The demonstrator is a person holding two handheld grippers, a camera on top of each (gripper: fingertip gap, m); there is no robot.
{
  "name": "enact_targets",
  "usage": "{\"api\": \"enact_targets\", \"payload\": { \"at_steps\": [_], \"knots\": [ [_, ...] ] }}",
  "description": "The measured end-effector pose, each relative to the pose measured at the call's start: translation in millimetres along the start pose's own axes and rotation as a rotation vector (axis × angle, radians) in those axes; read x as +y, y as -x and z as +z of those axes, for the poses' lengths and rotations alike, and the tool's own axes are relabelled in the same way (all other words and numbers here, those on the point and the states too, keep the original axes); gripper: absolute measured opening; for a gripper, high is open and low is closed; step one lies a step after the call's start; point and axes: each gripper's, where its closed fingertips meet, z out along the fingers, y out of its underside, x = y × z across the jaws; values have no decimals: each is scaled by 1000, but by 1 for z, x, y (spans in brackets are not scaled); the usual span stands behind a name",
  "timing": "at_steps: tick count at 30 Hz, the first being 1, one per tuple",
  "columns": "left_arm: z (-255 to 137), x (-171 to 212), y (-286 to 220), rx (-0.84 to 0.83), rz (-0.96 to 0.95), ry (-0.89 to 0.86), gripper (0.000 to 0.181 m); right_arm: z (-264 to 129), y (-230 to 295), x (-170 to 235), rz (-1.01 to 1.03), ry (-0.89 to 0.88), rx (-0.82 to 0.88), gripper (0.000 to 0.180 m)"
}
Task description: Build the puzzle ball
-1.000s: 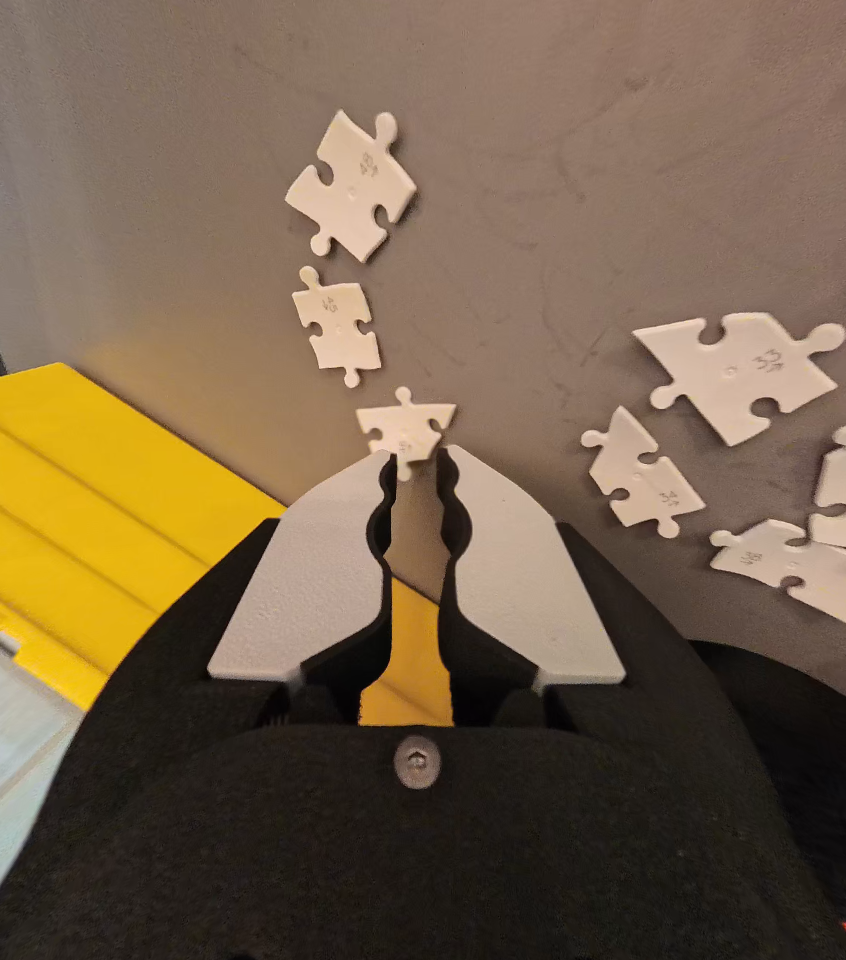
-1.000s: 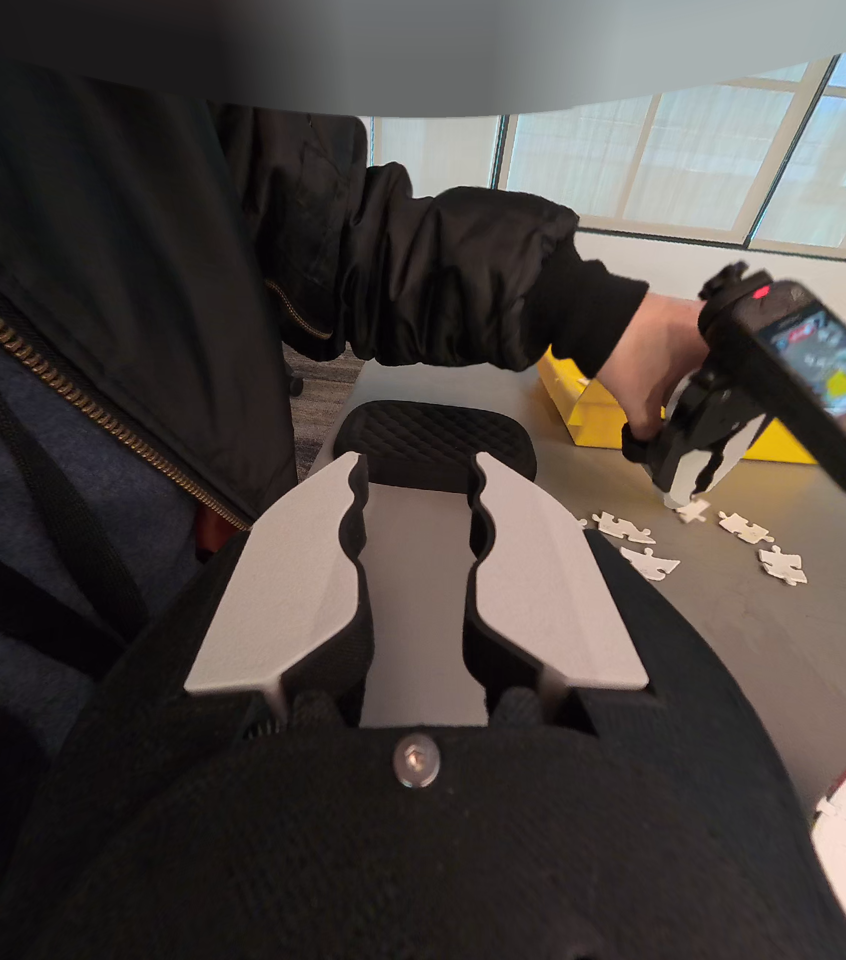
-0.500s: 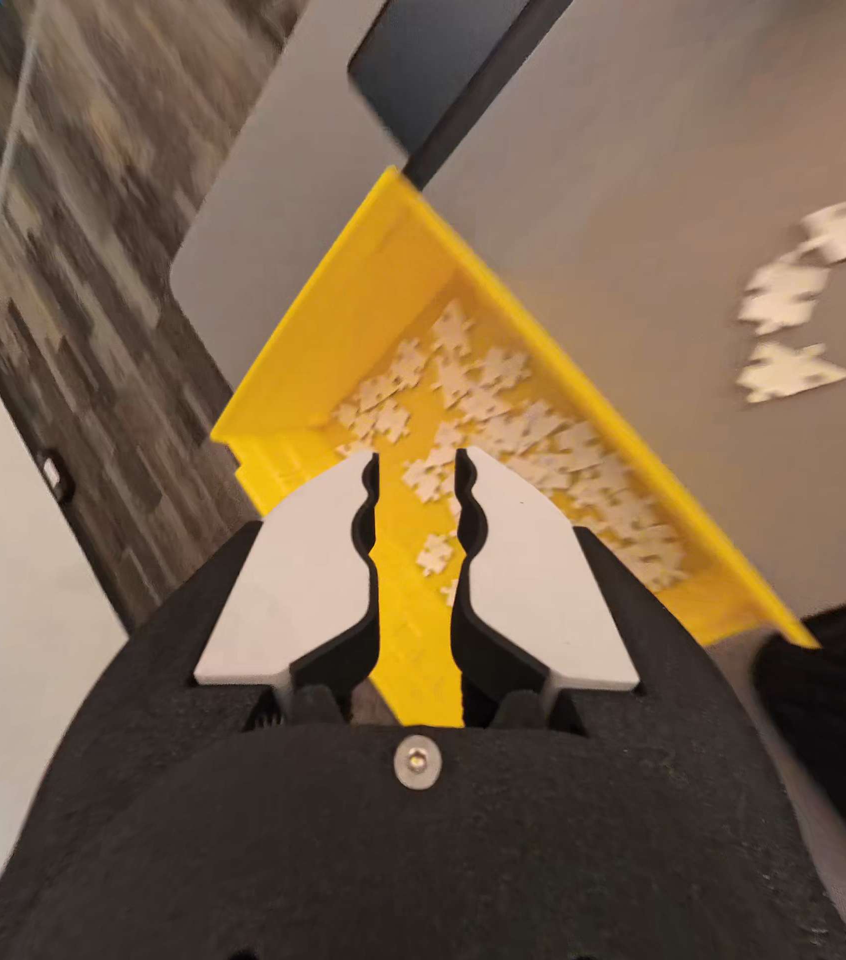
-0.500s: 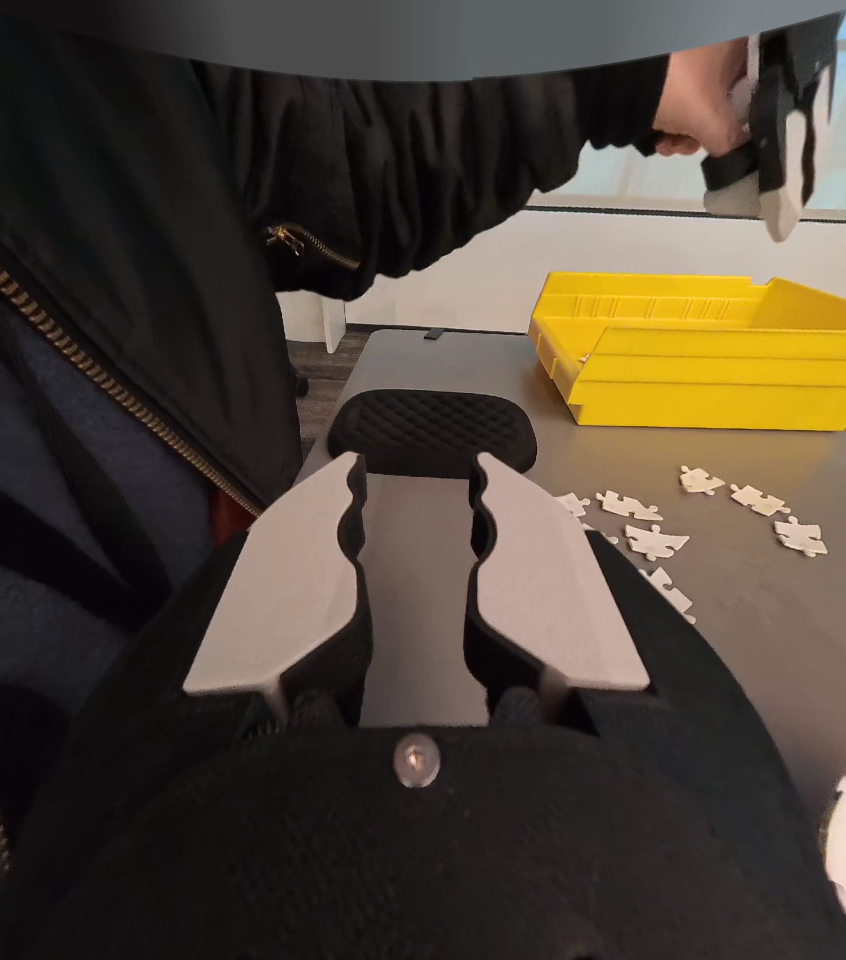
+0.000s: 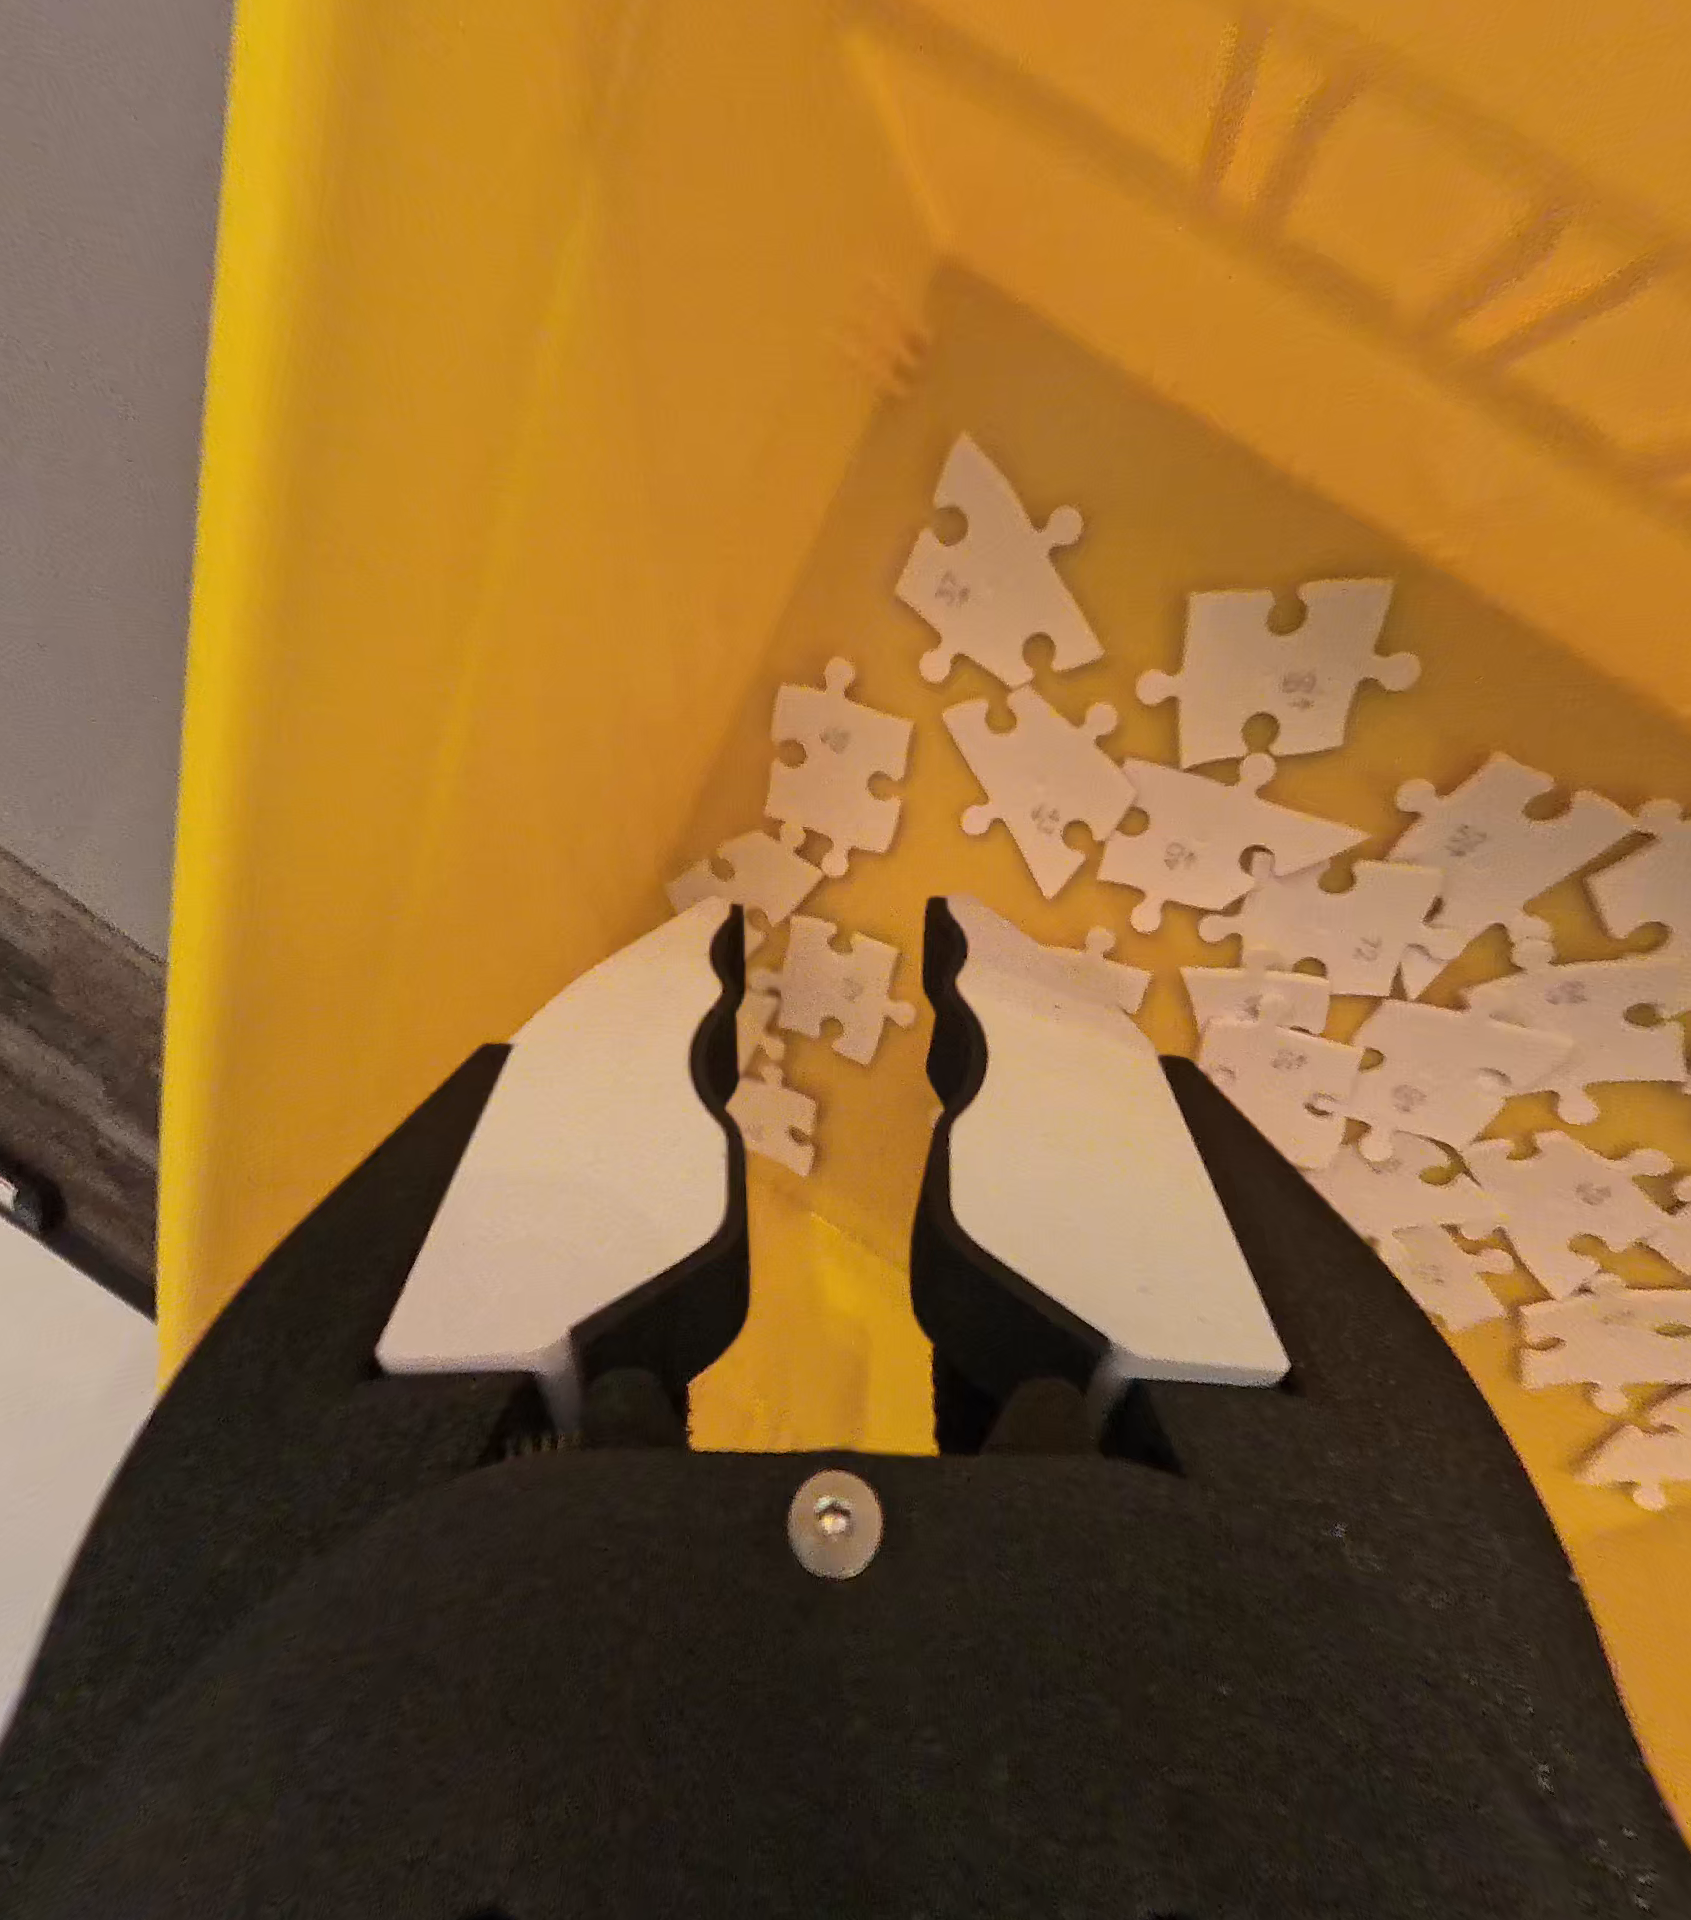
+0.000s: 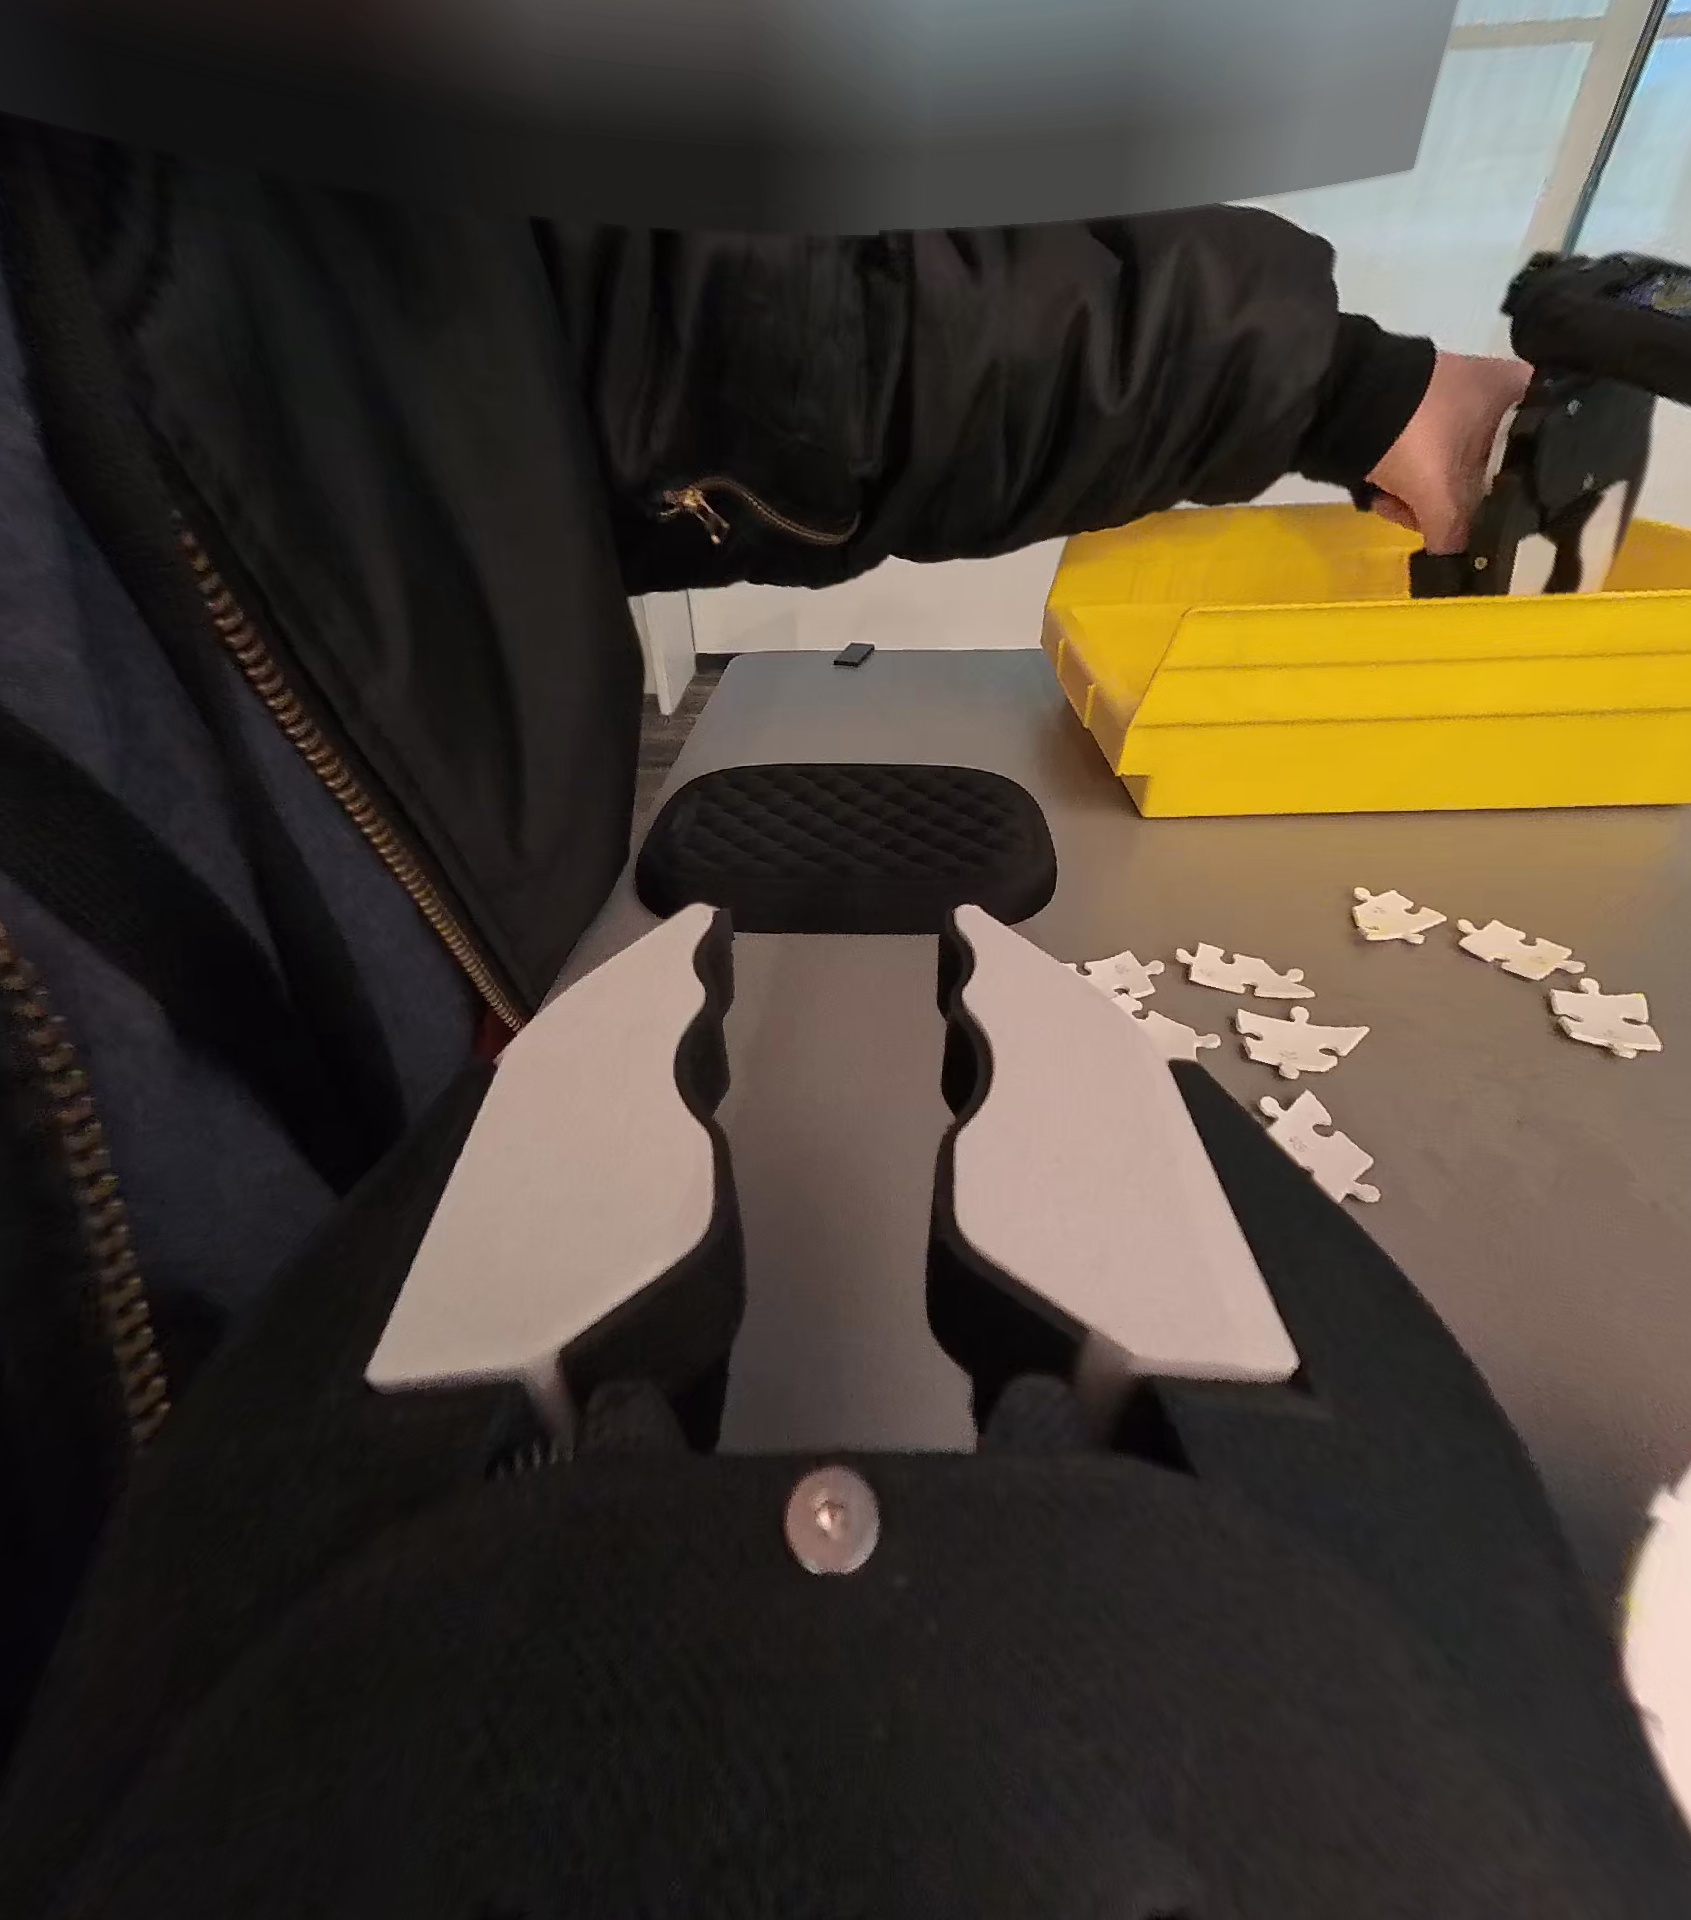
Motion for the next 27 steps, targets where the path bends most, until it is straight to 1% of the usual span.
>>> {"api": "enact_targets", "payload": {
  "at_steps": [2,9,17,25,27],
  "knots": [
    [4,-6,-2,29,39,-36,35,1,1,2,-4,8,-5,39],
    [19,-12,-2,73,100,-58,45,0,-4,6,23,16,-4,39],
    [22,-12,-5,195,61,-80,39,2,-2,11,33,39,-21,39],
    [22,-13,-5,200,96,-113,38,3,0,13,33,49,-33,39],
    [21,-12,-10,226,87,-105,28,3,0,13,34,51,-36,39]
  ]
}}
